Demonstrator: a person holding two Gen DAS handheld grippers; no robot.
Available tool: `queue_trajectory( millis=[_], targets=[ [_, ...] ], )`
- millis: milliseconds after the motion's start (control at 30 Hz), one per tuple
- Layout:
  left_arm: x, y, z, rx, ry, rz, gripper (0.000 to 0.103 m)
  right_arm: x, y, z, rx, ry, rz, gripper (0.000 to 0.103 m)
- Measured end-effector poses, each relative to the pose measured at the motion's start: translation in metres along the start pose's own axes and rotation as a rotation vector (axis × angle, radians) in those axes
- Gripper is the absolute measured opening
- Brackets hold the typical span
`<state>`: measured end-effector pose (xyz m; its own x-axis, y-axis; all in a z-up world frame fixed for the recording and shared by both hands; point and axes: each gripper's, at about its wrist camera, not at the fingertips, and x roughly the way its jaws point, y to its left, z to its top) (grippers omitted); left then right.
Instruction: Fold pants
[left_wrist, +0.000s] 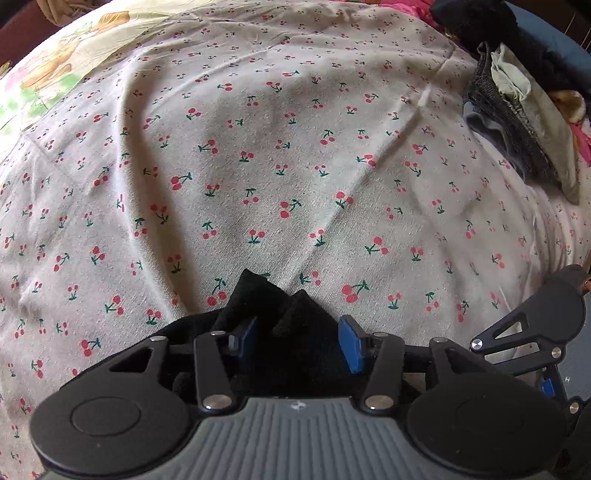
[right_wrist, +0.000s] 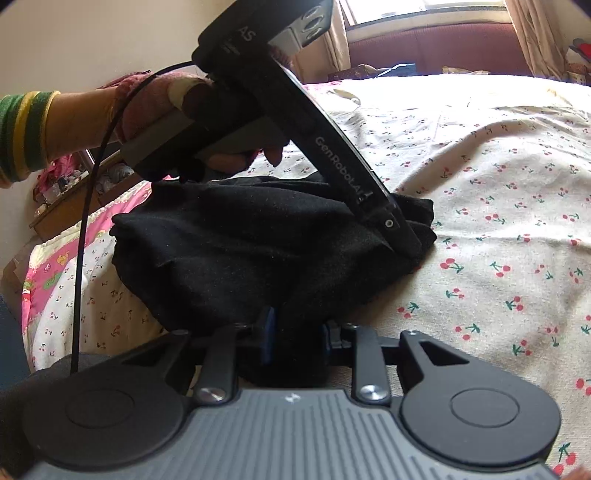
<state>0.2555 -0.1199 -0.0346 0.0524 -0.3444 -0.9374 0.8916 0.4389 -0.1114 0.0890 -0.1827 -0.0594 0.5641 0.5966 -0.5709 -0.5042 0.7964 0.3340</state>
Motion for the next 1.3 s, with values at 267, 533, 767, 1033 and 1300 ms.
queue_trajectory(
  millis=[267, 533, 767, 1033, 1300],
  targets=[
    [-0.022, -0.027, 0.004, 0.104, -0.008, 0.03, 0.025, -0.001, 0.003, 0.0, -0.028, -0.015, 0.002, 0.028],
    [-0.047, 0.003, -0.005, -0.134, -0.221, -0.021, 0.019, 0.002, 0.004, -0.001, -0.051, 0.009, 0.001, 0.05],
    [-0.057, 0.033, 0.0, -0.202, -0.31, -0.008, 0.015, -0.013, 0.0, -0.005, 0.064, 0.034, -0.016, 0.058],
    [-0.046, 0.023, -0.031, -0.226, -0.232, -0.014, 0.017, -0.033, 0.014, -0.026, 0.303, 0.097, 0.099, 0.034],
    [-0.066, 0.024, -0.048, -0.204, -0.256, 0.041, 0.028, -0.031, 0.023, -0.007, 0.272, -0.06, -0.046, 0.022]
  ],
)
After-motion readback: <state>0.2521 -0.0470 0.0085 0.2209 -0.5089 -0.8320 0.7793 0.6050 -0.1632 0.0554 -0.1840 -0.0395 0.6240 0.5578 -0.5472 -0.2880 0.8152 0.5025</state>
